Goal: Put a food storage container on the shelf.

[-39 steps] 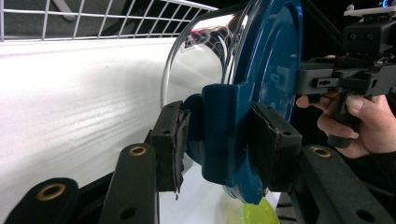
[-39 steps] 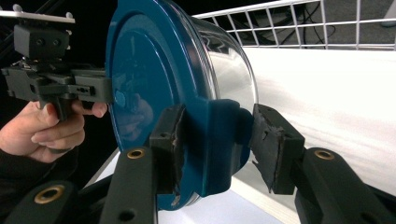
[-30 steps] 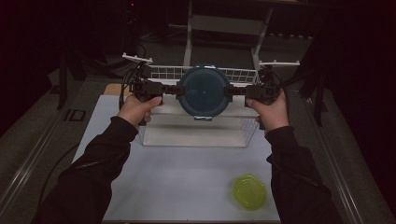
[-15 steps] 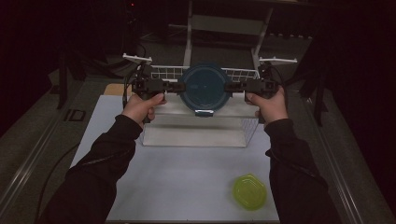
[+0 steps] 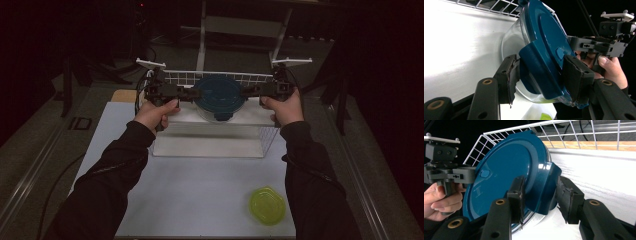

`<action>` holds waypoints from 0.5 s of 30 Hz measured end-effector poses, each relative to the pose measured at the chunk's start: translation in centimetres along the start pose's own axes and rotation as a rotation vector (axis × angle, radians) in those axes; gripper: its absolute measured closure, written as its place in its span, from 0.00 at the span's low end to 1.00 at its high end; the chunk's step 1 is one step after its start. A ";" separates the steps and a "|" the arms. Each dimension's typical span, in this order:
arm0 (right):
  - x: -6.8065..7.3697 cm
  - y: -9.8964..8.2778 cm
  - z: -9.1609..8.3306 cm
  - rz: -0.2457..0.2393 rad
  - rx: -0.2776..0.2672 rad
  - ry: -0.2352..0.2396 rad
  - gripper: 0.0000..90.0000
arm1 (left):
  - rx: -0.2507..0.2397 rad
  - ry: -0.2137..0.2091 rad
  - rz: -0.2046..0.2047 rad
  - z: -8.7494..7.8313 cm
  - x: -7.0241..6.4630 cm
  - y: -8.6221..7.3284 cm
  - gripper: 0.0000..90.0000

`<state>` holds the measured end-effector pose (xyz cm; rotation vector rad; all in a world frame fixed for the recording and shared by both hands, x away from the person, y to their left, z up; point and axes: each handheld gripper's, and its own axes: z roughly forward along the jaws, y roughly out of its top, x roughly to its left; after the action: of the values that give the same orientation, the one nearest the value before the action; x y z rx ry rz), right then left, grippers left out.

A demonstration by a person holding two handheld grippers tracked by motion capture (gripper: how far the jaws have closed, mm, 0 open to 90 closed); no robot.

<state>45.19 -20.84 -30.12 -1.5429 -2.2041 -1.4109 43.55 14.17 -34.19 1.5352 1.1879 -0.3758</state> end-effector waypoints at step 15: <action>1.3 -0.8 -1.7 -0.074 -0.047 -0.026 0.61 | -0.094 0.132 0.161 -1.6 -1.8 -0.6 0.44</action>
<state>43.29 -21.24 -28.98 -1.5181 -2.2811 -1.4818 41.72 14.60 -32.60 1.5795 1.1571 -0.1116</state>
